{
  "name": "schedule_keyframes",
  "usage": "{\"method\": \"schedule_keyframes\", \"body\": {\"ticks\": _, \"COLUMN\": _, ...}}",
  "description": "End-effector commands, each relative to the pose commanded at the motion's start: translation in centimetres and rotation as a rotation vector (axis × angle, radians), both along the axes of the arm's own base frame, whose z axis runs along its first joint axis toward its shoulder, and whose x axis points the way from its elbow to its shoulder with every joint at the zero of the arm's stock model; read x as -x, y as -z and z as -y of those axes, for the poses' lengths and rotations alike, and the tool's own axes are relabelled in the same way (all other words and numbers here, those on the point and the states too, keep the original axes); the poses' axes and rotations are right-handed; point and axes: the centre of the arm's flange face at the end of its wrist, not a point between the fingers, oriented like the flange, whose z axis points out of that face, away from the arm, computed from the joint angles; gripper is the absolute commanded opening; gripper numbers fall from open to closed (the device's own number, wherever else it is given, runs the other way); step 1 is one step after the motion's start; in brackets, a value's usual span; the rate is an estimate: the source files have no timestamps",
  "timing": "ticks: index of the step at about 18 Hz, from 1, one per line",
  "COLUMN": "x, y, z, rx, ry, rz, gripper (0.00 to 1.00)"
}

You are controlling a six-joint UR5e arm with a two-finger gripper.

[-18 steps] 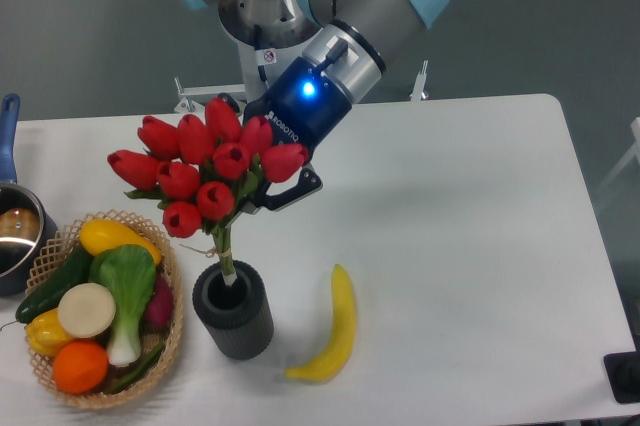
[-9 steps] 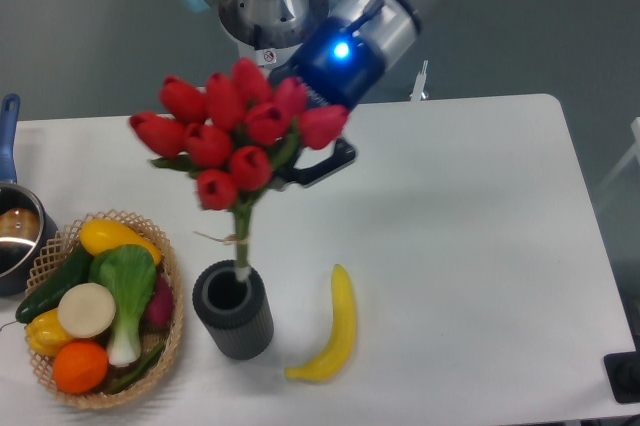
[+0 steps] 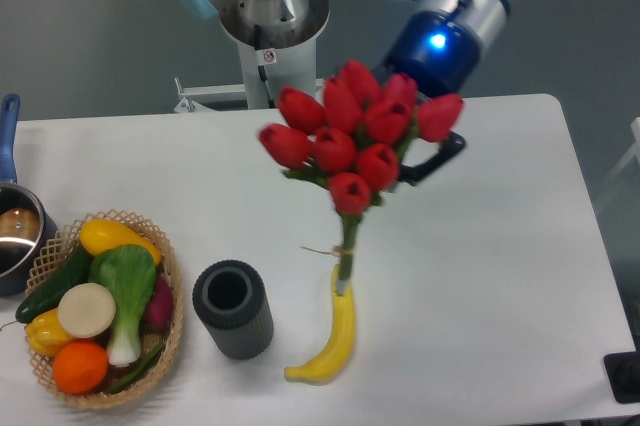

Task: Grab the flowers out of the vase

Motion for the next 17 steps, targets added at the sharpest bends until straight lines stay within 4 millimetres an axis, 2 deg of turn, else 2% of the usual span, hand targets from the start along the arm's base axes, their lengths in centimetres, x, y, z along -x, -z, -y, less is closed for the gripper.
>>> {"method": "schedule_keyframes", "body": {"ticks": 17, "x": 0.68, "y": 0.26, "z": 0.8, "rx": 0.012, "ry": -0.01, "rz": -0.065, "gripper": 0.48}}
